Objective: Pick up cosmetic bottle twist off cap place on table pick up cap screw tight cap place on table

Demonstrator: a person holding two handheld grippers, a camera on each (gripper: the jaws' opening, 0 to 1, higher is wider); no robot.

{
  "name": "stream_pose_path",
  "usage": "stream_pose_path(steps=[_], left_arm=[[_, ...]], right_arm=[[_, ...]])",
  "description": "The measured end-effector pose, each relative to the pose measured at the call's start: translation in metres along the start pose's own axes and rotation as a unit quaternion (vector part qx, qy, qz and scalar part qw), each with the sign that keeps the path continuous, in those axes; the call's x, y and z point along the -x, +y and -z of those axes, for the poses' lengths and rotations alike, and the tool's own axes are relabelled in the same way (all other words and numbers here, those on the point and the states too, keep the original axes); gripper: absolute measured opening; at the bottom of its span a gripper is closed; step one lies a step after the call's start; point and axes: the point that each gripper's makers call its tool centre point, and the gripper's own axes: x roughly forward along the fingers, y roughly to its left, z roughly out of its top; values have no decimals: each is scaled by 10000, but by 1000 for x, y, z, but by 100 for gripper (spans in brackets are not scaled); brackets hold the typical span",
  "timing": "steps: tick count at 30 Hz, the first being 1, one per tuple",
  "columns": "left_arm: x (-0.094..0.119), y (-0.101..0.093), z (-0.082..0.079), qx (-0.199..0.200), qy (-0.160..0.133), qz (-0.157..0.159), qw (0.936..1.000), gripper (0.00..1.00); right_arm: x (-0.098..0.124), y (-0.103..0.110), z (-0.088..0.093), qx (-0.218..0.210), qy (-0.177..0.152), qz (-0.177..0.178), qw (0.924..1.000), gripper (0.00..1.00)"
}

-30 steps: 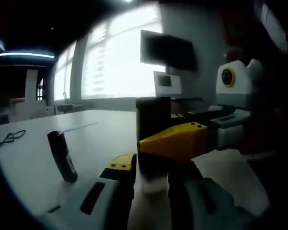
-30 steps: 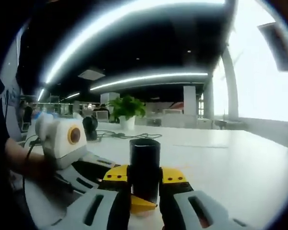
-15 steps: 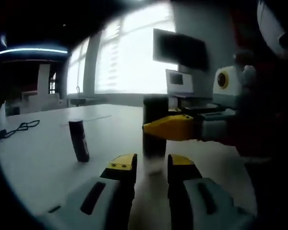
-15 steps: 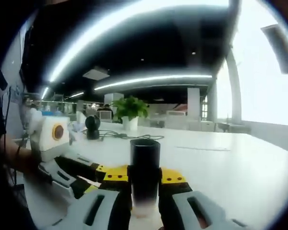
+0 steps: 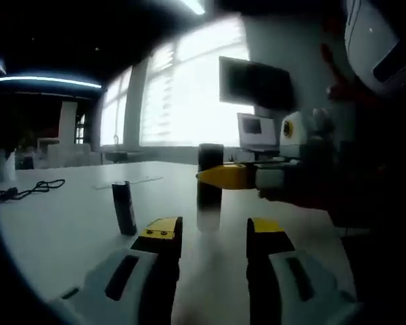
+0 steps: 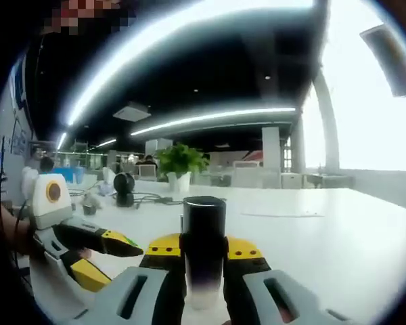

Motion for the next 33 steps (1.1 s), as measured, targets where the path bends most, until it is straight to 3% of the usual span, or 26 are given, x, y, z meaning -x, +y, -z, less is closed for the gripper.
stream_pose_path(steps=[4, 9, 11, 16, 33], left_arm=[[1, 0, -7, 22, -179, 1, 9998, 28], [4, 11, -15, 159, -411, -237, 9987, 26], [4, 14, -12, 260, -335, -274, 9987, 25], [2, 11, -7, 71, -191, -287, 9994, 23], [3, 11, -6, 103, -205, -276, 9994, 22]], right_arm=[[-7, -8, -4, 76, -37, 26, 10000, 15], [-17, -24, -8, 117, -70, 177, 9998, 15], [-21, -31, -9, 99, -89, 246, 9996, 15], [-28, -42, -9, 35, -91, 294, 9995, 15], [-68, -67, -1, 150, -19, 380, 9992, 15]])
